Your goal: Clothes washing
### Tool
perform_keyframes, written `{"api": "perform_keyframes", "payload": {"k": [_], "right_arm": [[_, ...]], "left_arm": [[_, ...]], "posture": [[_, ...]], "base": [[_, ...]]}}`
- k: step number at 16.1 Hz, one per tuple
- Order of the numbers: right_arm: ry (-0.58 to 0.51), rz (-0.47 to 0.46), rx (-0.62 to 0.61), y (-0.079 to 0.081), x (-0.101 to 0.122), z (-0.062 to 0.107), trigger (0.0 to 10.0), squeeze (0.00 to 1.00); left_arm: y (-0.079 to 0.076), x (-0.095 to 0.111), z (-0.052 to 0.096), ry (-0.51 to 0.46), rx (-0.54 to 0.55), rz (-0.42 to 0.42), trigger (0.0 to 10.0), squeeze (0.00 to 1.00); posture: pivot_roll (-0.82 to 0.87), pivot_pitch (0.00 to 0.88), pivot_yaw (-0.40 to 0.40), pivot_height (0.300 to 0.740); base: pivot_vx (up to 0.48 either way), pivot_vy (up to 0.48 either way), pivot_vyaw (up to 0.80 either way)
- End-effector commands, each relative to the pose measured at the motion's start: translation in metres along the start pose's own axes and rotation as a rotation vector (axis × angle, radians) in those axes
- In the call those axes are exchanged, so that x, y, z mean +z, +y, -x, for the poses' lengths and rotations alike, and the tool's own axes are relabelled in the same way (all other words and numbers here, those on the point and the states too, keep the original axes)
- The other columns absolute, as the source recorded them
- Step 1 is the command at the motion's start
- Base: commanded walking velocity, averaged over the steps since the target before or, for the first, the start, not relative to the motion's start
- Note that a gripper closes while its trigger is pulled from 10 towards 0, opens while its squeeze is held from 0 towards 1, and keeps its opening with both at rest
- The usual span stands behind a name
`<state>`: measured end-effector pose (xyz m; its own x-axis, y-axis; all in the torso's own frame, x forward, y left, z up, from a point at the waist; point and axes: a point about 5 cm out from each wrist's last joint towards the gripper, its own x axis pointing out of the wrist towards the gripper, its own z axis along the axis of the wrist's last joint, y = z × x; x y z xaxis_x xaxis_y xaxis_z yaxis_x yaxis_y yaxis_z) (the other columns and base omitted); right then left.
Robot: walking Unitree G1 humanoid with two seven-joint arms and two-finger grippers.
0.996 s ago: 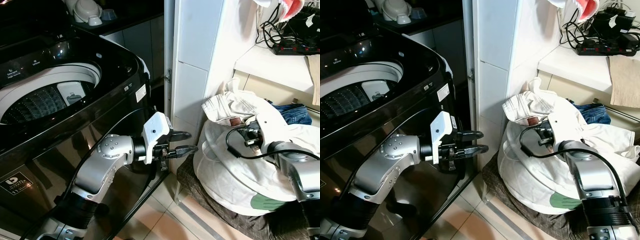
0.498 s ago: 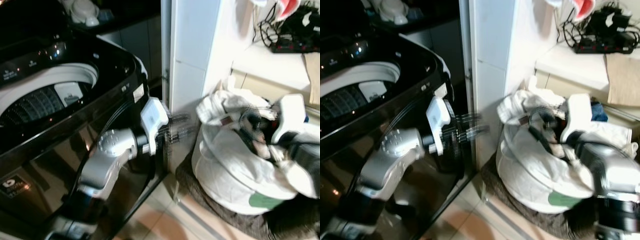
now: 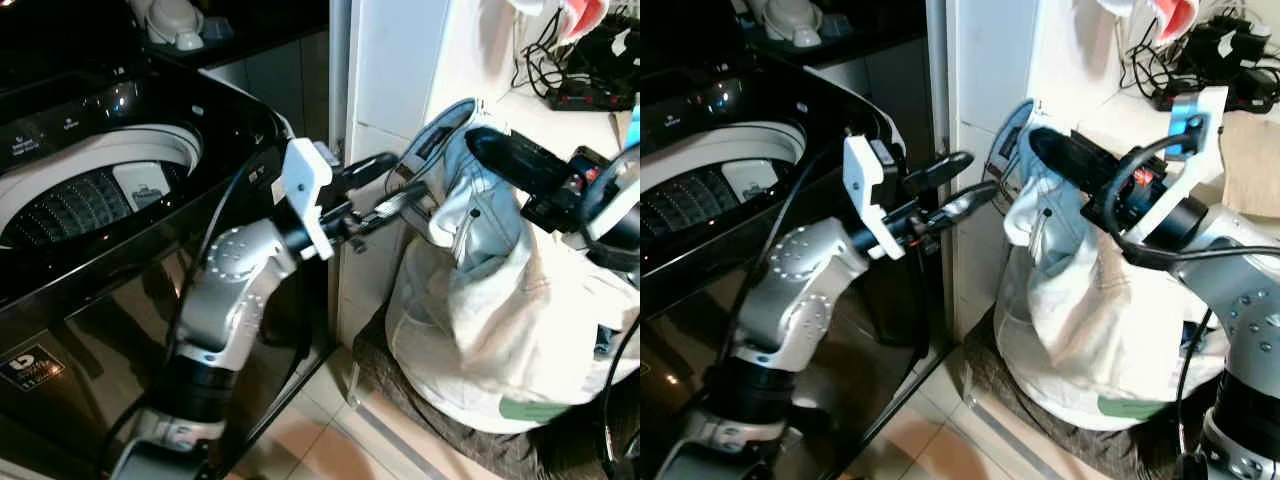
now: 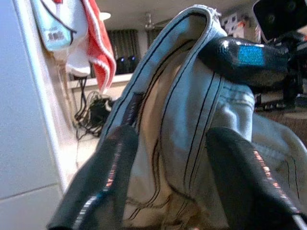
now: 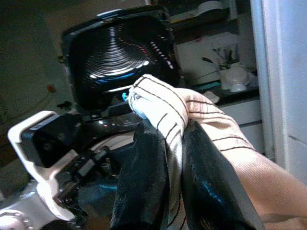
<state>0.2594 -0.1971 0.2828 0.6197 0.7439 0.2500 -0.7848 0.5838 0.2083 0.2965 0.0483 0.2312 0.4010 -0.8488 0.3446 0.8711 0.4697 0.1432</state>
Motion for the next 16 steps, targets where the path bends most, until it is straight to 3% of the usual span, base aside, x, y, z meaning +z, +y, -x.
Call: {"api": "perform_keyframes", "payload": {"k": [1,3,4,7,8,11,14,15,16], "right_arm": [[-0.039,0.024,0.073,0.014,0.011,-0.003,0.0,0.00],[-0.033,0.013,0.063,0.013,0.009,-0.004,0.0,0.00],[-0.024,0.001,0.066,0.014,0.006,-0.004,0.0,0.00],[-0.019,-0.014,0.070,0.015,0.005,-0.006,0.0,0.00],[-0.017,-0.016,0.071,0.015,0.004,-0.007,0.0,0.00],[-0.013,-0.017,0.072,0.017,0.004,-0.008,0.0,0.00],[-0.008,-0.017,0.068,0.018,0.004,-0.008,0.0,0.00],[-0.005,-0.016,0.065,0.018,0.003,-0.008,0.0,0.00],[-0.004,-0.017,0.062,0.018,0.003,-0.008,0.0,0.00]], "left_arm": [[0.000,0.004,-0.003,-0.027,-0.007,0.004,10.0,1.00],[-0.005,0.006,-0.006,-0.058,-0.028,0.081,10.0,1.00],[-0.014,0.007,-0.008,-0.086,-0.079,0.192,10.0,0.00],[-0.033,-0.001,-0.014,-0.085,-0.157,0.326,10.0,0.00],[-0.036,-0.004,-0.015,-0.063,-0.166,0.323,10.0,0.00],[-0.027,-0.023,-0.026,0.068,-0.016,0.131,10.0,0.00],[-0.024,-0.020,-0.029,0.048,0.002,0.115,10.0,0.00],[-0.024,-0.020,-0.029,0.037,0.006,0.128,4.8,0.00],[-0.023,-0.020,-0.029,0.029,0.013,0.132,0.5,0.00]], "posture": [[-0.10,0.000,0.025,0.740],[-0.10,0.000,0.025,0.740],[-0.09,0.000,0.023,0.740],[-0.09,0.000,0.022,0.740],[-0.09,0.000,0.022,0.740],[-0.10,0.000,0.024,0.740],[-0.10,0.000,0.027,0.740],[-0.10,0.000,0.028,0.740],[-0.10,0.000,0.028,0.740]], "base": [[0.000,0.000,0.00],[0.000,0.000,0.00],[0.000,0.000,0.00],[0.000,0.000,0.00],[0.000,0.000,0.00],[0.000,0.000,0.00],[0.000,0.000,0.00],[0.000,0.000,0.00],[0.000,0.000,0.00]]}}
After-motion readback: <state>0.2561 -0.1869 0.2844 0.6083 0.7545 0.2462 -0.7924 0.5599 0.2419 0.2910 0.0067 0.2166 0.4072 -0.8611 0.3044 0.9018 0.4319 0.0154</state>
